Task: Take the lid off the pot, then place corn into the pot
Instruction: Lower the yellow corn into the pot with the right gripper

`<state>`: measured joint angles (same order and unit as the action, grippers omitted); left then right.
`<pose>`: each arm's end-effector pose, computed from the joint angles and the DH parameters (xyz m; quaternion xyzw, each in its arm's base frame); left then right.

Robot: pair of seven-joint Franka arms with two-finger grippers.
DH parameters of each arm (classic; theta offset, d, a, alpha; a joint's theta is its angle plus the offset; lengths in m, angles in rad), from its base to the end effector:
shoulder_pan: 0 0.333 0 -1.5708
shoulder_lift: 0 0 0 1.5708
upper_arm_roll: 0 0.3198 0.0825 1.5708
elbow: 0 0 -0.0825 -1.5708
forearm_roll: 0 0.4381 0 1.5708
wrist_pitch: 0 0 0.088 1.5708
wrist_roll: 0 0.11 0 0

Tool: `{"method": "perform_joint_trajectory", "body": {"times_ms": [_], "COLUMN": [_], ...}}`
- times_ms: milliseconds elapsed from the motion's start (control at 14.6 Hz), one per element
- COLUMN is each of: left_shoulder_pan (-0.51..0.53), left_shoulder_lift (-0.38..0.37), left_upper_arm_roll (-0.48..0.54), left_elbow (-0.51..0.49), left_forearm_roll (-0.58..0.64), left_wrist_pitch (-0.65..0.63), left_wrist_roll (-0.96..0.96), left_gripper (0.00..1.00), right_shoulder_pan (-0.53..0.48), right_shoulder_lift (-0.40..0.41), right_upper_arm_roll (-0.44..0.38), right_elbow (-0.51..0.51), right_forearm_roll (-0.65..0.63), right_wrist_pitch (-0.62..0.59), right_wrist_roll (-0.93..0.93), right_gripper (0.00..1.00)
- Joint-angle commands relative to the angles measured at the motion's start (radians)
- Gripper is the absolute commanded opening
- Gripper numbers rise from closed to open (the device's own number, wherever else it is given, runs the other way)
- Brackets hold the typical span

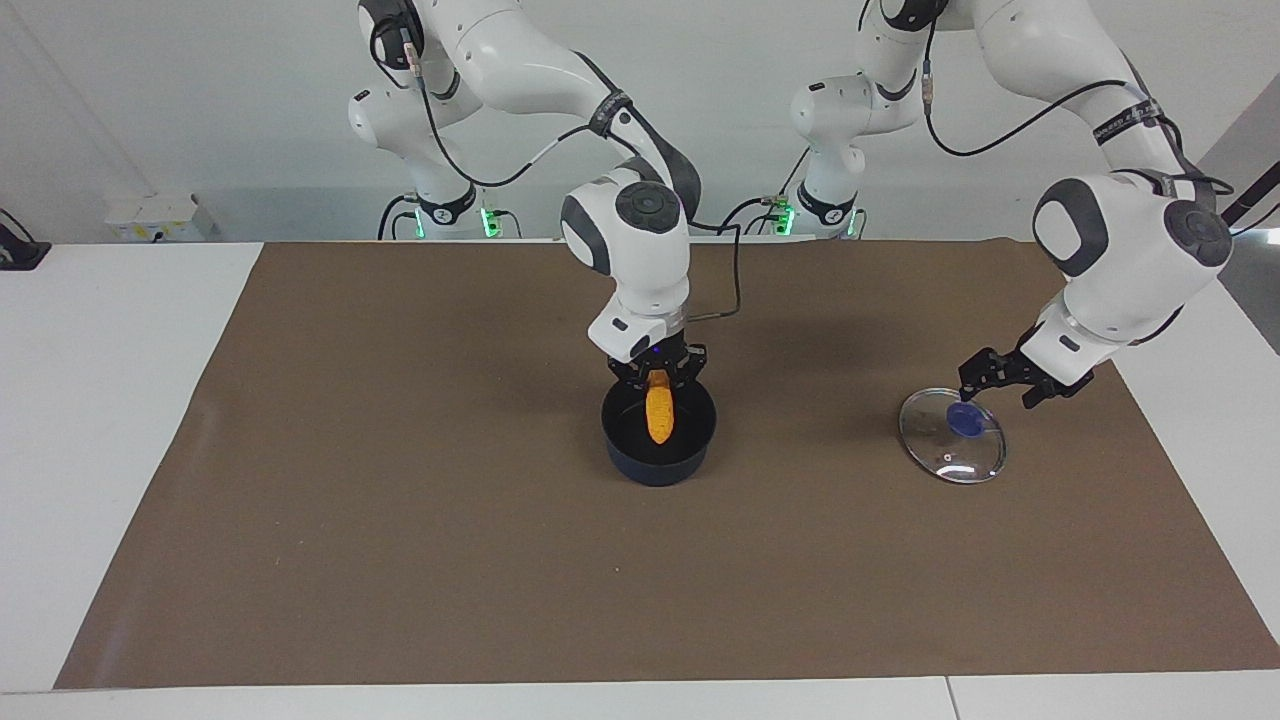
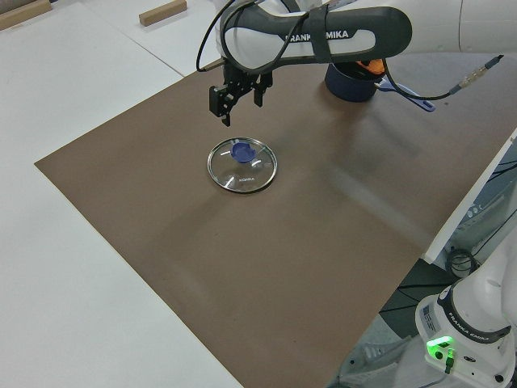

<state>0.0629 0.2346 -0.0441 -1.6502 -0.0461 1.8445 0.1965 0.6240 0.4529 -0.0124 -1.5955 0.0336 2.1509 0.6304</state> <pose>0.6802 0.0111 0.4548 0.9961 -0.0815 -0.0170 0.0292 0.6043 0.4269 0.3560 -0.9985 0.0171 -0.0348 0.0394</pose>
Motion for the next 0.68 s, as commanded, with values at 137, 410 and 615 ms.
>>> {"method": "perform_joint_trajectory", "body": {"times_ms": [137, 410, 615], "left_shoulder_pan": [-0.086, -0.086, -0.086], "left_shoulder_lift": [-0.076, -0.194, -0.257], "left_upper_arm_roll": [0.004, 0.001, 0.000], "left_elbow": [0.052, 0.035, -0.028], "left_forearm_roll": [0.064, 0.063, 0.063], "left_wrist_pitch": [-0.120, -0.223, -0.231], "left_wrist_roll": [-0.133, -0.149, -0.190], "left_gripper": [1.00, 1.00, 1.00], "right_shoulder_pan": [0.002, -0.016, -0.042], "right_shoulder_lift": [-0.022, -0.020, -0.031], "right_upper_arm_roll": [0.000, -0.001, -0.011], "right_elbow": [-0.052, -0.008, 0.020], "right_forearm_roll": [0.015, -0.001, -0.003], "right_wrist_pitch": [0.046, 0.033, 0.015], "right_wrist_roll": [0.011, 0.005, -0.001], "right_gripper": [0.45, 1.00, 1.00]}}
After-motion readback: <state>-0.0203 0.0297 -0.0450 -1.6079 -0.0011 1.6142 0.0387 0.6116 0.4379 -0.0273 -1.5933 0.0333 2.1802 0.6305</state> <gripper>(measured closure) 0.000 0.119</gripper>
